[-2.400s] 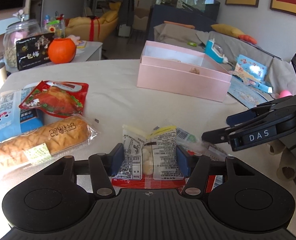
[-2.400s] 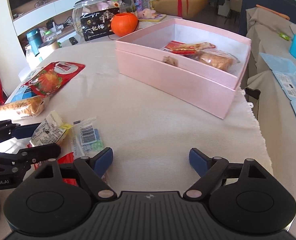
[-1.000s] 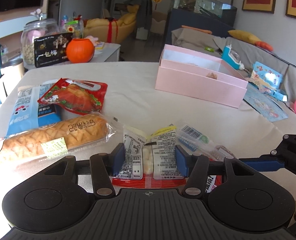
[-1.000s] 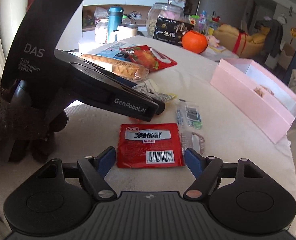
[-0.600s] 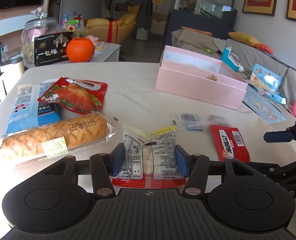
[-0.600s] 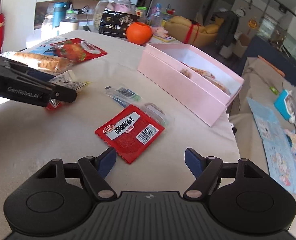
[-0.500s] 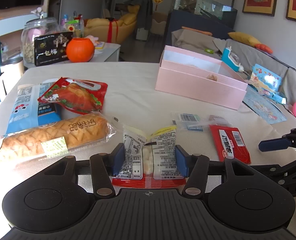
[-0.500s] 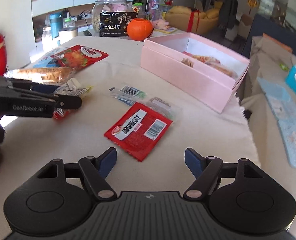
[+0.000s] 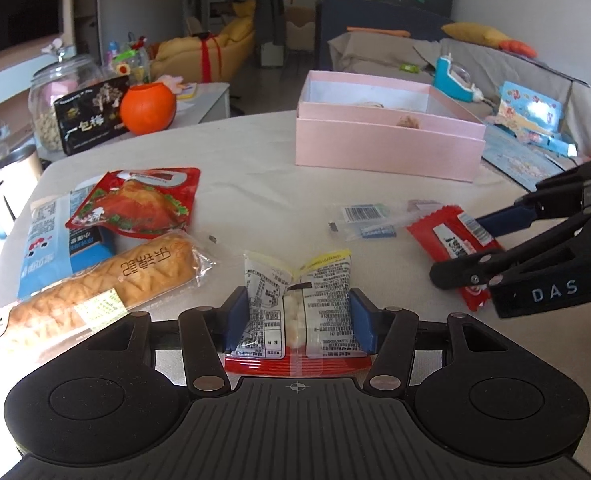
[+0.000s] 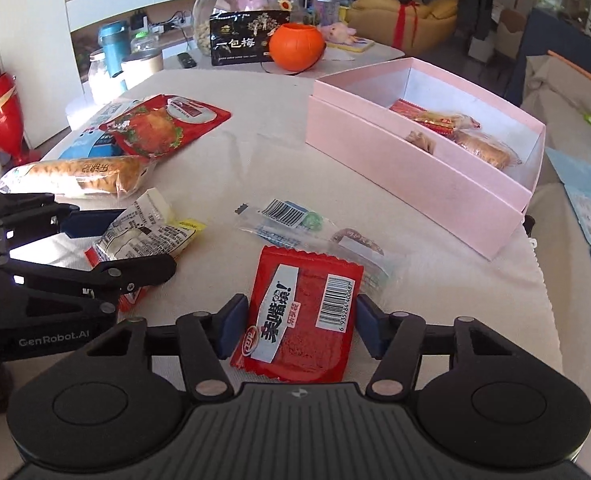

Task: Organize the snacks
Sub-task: 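Carry both packets to the pink box and release the red packet from the right tool, then lower the white packets into the pink box and open the left tool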

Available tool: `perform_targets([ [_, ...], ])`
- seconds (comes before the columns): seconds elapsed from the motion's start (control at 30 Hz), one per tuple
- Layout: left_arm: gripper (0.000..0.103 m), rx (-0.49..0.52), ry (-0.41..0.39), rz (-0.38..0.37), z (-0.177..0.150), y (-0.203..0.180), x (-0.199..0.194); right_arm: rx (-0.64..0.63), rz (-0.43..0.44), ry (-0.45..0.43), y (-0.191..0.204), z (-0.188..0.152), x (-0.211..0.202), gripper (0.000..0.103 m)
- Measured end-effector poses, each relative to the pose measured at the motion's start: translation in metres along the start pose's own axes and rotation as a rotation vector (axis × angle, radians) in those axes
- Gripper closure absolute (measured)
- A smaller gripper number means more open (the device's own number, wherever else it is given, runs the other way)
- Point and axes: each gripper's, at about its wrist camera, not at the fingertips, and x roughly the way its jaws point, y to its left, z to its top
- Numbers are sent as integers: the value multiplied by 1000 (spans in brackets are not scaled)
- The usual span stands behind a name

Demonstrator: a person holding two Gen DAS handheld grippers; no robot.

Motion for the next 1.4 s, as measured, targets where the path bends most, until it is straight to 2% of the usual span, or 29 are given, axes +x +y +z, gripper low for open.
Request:
perform_targets([
  [0.07,45,11,20,-33,6,-2,2,-8,-5,-9,-9,1,-6,50],
  [0.13,45,-7,6,-93,16,-2,1,3,-5,-34,-23,4,-17,51],
  [0.23,45,-22,-98,-152,50,-1,-9,30,-14,-130,-46,16,-41,51],
  [0.33,45,-47,-220,-204,108,2,-9,32,-80,-259,-66,35,-63,51],
  [0.4,44,-82,-270,-263,149,7,6,37,-129,-305,-77,53,-64,50],
  [0.47,43,-139,-217,-361,187,14,48,62,-151,-340,-90,71,-56,43],
  [0.5,43,-169,-171,-394,199,16,71,70,-153,-352,-99,80,-47,39],
  [0.53,44,-194,-134,-397,206,18,90,75,-158,-339,-103,86,-38,39],
  [0.6,44,-217,-94,-367,206,19,108,133,-186,-273,-114,92,-22,39],
  [0.7,44,-183,-116,-369,195,20,108,175,-137,-246,-121,76,-23,39],
  [0.8,44,-148,-72,-415,191,17,113,130,-149,-238,-114,54,-24,37],
  [0.9,44,-153,-54,-362,196,5,122,85,-139,-212,-97,45,-14,37],
  [0.93,44,-130,-12,-329,199,-1,130,75,-125,-196,-89,43,-7,29],
  [1.0,44,-44,104,-260,202,-17,149,10,-213,-224,-58,38,4,26],
  [1.03,44,-28,116,-251,201,-19,154,-31,-237,-217,-45,36,9,26],
  [1.07,44,-44,102,-256,200,-17,156,-66,-233,-195,-33,34,14,27],
  [1.17,44,-174,9,-301,195,2,149,-85,-182,-152,-7,26,20,28],
  [1.2,44,-163,16,-301,195,3,150,-73,-170,-145,-1,22,20,28],
  [1.3,44,18,88,-282,189,-13,158,16,-171,-126,5,14,28,28],
  [1.4,43,86,61,-231,180,-19,160,135,-190,-125,2,7,36,28],
])
